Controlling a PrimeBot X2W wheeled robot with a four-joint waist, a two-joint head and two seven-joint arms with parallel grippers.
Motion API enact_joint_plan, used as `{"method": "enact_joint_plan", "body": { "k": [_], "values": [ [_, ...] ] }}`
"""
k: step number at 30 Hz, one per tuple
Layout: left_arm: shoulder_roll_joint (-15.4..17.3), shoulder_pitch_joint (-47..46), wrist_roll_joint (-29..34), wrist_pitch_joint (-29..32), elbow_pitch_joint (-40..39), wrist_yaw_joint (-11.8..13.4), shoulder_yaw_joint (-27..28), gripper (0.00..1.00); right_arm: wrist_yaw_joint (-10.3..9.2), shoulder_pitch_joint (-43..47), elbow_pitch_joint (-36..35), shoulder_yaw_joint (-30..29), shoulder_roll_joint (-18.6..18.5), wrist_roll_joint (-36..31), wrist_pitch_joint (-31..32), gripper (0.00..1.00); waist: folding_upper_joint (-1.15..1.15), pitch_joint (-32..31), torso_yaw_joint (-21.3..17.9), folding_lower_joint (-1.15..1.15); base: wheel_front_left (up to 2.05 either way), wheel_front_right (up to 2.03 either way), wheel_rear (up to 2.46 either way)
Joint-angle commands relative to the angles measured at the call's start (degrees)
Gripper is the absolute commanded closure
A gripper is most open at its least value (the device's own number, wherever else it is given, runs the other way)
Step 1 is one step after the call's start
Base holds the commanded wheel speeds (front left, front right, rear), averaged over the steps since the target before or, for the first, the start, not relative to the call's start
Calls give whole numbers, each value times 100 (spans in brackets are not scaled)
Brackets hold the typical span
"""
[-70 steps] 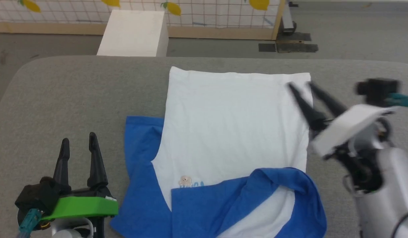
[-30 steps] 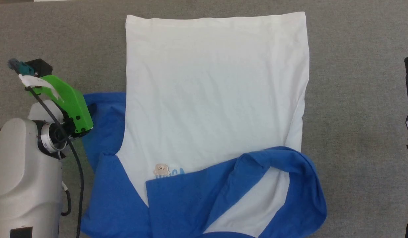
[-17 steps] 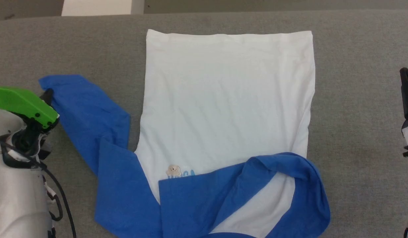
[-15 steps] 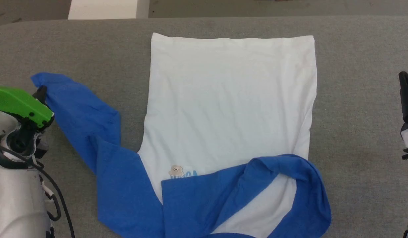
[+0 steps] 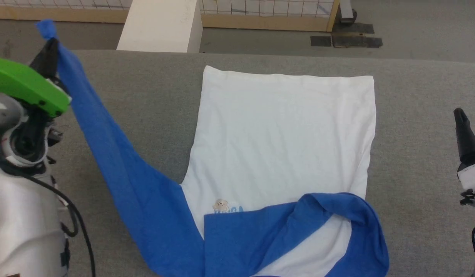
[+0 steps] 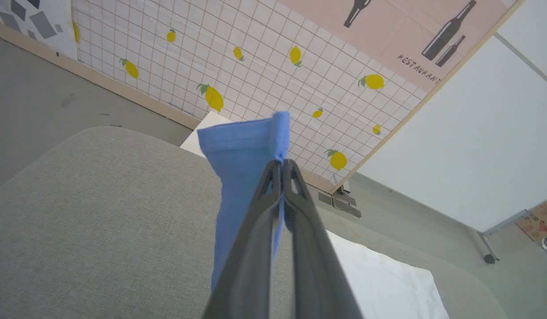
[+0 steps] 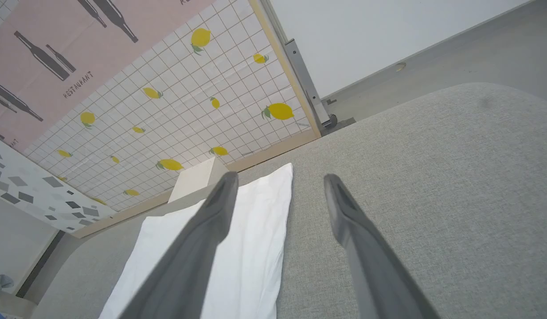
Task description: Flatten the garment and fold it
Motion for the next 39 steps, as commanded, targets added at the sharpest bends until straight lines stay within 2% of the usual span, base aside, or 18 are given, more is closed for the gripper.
{"method": "enact_joint_plan", "body": {
  "k": [1,7,13,17,23,27,33,34,35,36,39],
  "values": [
    [-129,-57,48,54,-94,-61,-143,100,-6,85,28,-22,14,-25,-42,0,0,-95,28,0,0,0,0],
    [-735,239,114,350,-594,-252,-1164,100,-6,154,73,-87,28,-17,-60,0,0,-188,-55,0,0,0,0],
    [-1054,667,16,491,-656,-426,-2402,100,-6,203,119,-118,33,4,-71,0,0,-210,-177,0,0,0,0],
    [-1109,969,-275,525,-429,-510,-3433,100,-6,191,204,-98,34,62,-100,0,0,-171,-309,0,0,0,0],
    [-1115,1153,-701,499,64,-492,-4972,100,-6,181,319,-87,35,91,-163,0,0,-117,-514,0,0,0,0],
    [-1116,1180,-739,507,480,-491,-5548,100,-6,190,350,-122,35,80,-190,0,0,-76,-579,0,0,0,0],
    [-1116,1184,-707,802,1250,-449,-6099,100,-6,197,376,-123,35,94,-221,0,0,-32,-604,0,0,0,0],
    [-1116,1165,-689,782,1309,-440,-6109,97,-6,193,381,-116,35,92,-223,0,0,-31,-603,0,0,0,0],
    [-1116,1164,-760,771,1342,-439,-6099,3,-6,191,383,-115,35,92,-226,0,0,-34,-591,0,0,0,0],
    [-1116,1146,-816,764,1341,-441,-6092,0,-6,193,379,-120,35,89,-228,0,0,-38,-575,0,0,0,0],
    [-1116,1043,-1087,686,1198,-388,-5942,0,-6,203,367,-102,35,66,-209,0,0,-63,-528,0,0,0,0]
  ]
}}
